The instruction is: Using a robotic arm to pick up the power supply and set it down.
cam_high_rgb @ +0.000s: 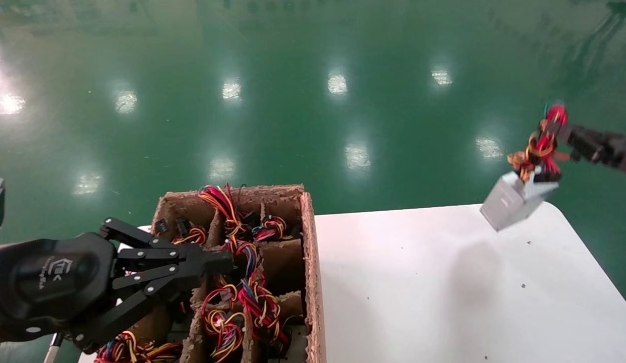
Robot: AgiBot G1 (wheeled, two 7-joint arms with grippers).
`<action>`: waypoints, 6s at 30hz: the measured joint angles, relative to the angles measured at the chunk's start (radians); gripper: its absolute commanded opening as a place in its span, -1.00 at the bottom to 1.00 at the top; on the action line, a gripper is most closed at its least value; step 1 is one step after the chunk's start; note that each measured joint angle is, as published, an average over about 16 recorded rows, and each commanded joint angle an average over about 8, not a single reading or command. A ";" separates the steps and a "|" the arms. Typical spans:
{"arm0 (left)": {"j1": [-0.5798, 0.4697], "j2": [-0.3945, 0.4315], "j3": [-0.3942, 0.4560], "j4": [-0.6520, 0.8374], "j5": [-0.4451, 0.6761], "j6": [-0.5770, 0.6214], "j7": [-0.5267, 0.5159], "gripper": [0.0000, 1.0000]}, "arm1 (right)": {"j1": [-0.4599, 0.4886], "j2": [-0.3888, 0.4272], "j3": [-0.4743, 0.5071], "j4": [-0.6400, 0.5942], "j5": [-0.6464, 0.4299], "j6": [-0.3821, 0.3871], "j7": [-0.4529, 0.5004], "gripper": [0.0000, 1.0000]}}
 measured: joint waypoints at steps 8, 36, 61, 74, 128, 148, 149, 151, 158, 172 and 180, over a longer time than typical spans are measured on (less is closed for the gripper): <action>0.000 0.000 0.000 0.000 0.000 0.000 0.000 -1.00 | 0.032 -0.036 -0.028 -0.130 -0.054 0.088 -0.023 -1.00; 0.000 0.000 0.000 0.000 0.000 0.000 0.000 -1.00 | 0.116 -0.058 -0.055 -0.310 -0.102 0.189 -0.097 -1.00; 0.000 0.000 0.000 0.000 0.000 0.000 0.000 -1.00 | 0.119 -0.089 -0.069 -0.329 -0.121 0.290 -0.086 -1.00; 0.000 0.000 0.000 0.000 0.000 0.000 0.000 -1.00 | 0.132 -0.081 -0.082 -0.311 -0.140 0.249 -0.094 -1.00; 0.000 0.000 0.000 0.000 0.000 0.000 0.000 -1.00 | 0.184 0.002 -0.122 -0.306 -0.196 0.032 -0.105 1.00; 0.000 0.000 0.000 0.000 0.000 0.000 0.000 -1.00 | 0.172 0.014 -0.078 -0.251 -0.130 -0.042 -0.183 1.00; 0.000 0.000 0.000 0.000 0.000 0.000 0.000 -1.00 | 0.168 0.013 -0.075 -0.245 -0.125 -0.046 -0.185 1.00; 0.000 0.000 0.000 0.000 0.000 0.000 0.000 -1.00 | 0.159 0.012 -0.069 -0.229 -0.113 -0.055 -0.186 1.00; 0.000 0.000 0.000 0.000 0.000 0.000 0.000 -1.00 | 0.112 0.016 -0.051 -0.136 -0.072 -0.089 -0.173 1.00; 0.000 0.000 0.000 0.000 0.000 0.000 0.000 1.00 | -0.018 0.029 -0.018 0.141 0.019 -0.167 -0.110 1.00; 0.000 0.000 0.000 0.000 0.000 0.000 0.000 1.00 | -0.094 0.037 0.001 0.302 0.073 -0.212 -0.074 1.00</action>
